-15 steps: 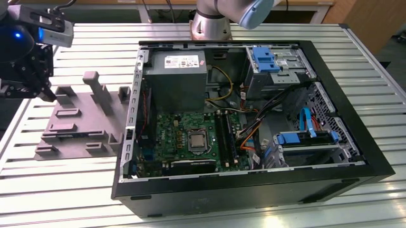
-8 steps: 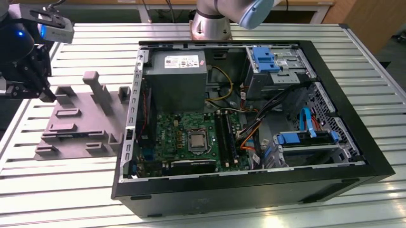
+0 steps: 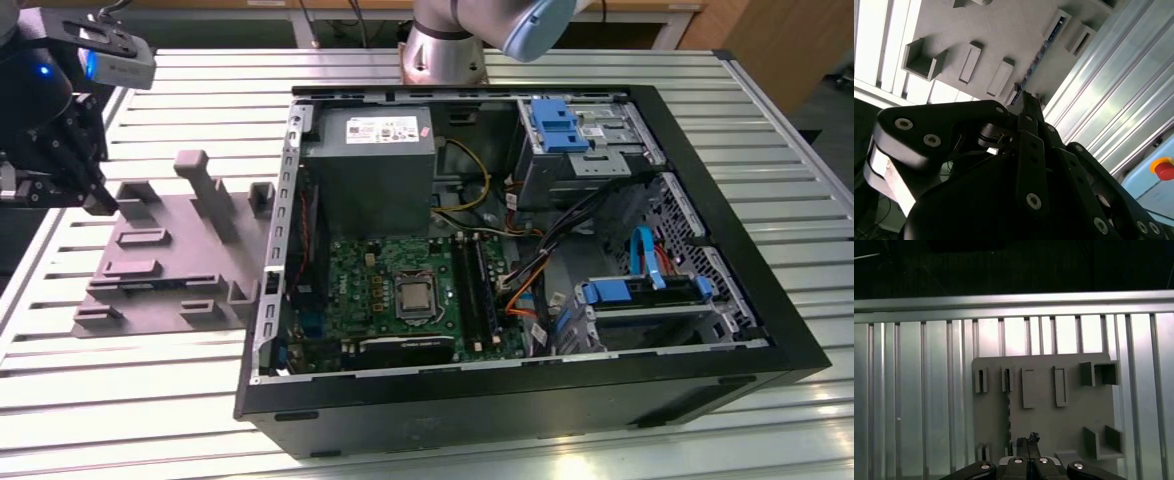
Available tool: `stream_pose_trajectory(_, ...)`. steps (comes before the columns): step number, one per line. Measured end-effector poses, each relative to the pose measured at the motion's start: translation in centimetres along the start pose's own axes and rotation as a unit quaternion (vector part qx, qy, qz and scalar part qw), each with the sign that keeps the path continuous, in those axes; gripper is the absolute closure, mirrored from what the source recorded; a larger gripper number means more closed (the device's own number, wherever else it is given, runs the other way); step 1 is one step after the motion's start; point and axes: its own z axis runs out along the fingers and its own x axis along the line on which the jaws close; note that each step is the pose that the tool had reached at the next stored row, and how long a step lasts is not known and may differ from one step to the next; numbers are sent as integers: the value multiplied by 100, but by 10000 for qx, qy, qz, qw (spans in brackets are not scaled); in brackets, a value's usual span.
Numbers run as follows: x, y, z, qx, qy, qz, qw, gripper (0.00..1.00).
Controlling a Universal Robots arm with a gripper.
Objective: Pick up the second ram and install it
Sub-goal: 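Pick up the second ram and move it above second insertion slot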
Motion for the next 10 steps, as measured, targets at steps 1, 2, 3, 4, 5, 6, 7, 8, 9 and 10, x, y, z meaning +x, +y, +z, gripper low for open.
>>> stream_pose_trajectory(1, 0, 0, 2, 0, -4, 0, 10000, 89)
stream_pose_trajectory(2, 1, -1, 5, 0, -5, -1, 10000, 89)
stream_pose_trajectory(3, 1, -1, 8, 0, -5, -1, 10000, 89)
stream_pose_trajectory(4, 2, -1, 11, 0, -5, -1, 10000, 89)
stream_pose_trajectory(5, 2, -1, 15, 0, -5, -1, 10000, 89)
stream_pose_trajectory(6, 2, -1, 18, 0, -5, -1, 10000, 89)
stream_pose_trajectory(7, 2, -2, 22, 0, -5, -1, 10000, 89)
stream_pose_trajectory(8, 3, -2, 26, 0, -5, -1, 10000, 89)
stream_pose_trajectory(9, 3, -2, 31, 0, -5, -1, 10000, 89)
stream_pose_trajectory(10, 3, -2, 35, 0, -5, -1, 10000, 89)
